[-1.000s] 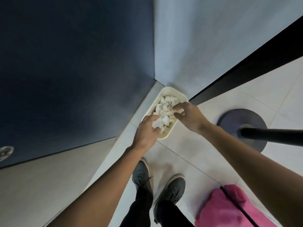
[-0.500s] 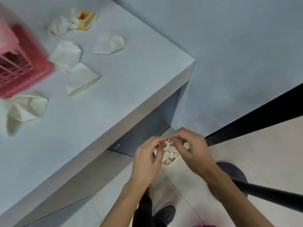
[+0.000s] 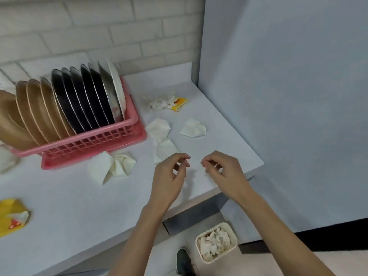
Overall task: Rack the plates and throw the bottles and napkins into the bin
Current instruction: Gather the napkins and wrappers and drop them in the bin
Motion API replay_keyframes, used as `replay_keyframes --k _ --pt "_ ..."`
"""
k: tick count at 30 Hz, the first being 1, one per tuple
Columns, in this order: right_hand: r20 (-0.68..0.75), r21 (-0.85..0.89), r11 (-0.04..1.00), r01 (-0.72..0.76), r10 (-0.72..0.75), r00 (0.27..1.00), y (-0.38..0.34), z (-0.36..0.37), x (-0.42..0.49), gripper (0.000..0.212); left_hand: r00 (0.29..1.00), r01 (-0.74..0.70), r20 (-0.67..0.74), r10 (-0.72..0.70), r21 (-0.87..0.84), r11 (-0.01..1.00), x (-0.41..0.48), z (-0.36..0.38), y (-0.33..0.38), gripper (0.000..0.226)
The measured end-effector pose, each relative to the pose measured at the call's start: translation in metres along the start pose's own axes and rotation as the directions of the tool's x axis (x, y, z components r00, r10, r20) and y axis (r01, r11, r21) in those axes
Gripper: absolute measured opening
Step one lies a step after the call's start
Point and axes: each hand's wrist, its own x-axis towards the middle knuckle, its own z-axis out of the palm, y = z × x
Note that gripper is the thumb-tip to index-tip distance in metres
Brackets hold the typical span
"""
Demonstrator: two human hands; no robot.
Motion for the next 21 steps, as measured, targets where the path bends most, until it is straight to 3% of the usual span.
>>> replay_keyframes --k 5,11,16,21 --pt "-0.022 0.013 1.0 -0.012 0.012 1.0 -0.004 -0.007 0.052 0.015 0.999 0.031 -0.016 -0.03 0.027 0.999 0.047 -0.013 -0.011 0.025" --pt "-0.013 0.027 0.999 -0.047 0.048 0.999 0.024 -0.001 0.121 0.012 1.0 0.004 0.014 -0.008 0.239 0.971 0.117 -0.028 -0.031 0.02" --pt "0.069 -0.104 0.991 -0.084 0.092 0.993 0.056 0.005 0.184 0.016 0.999 0.028 0.02 -0.037 0.354 0.935 0.184 -0.032 -0.044 0.019" --pt "0.134 -0.255 0.948 -0.191 0.231 0.964 0.097 0.015 0.268 0.033 0.993 0.073 0.061 -0.106 0.4 0.914 0.24 -0.015 -0.066 0.023"
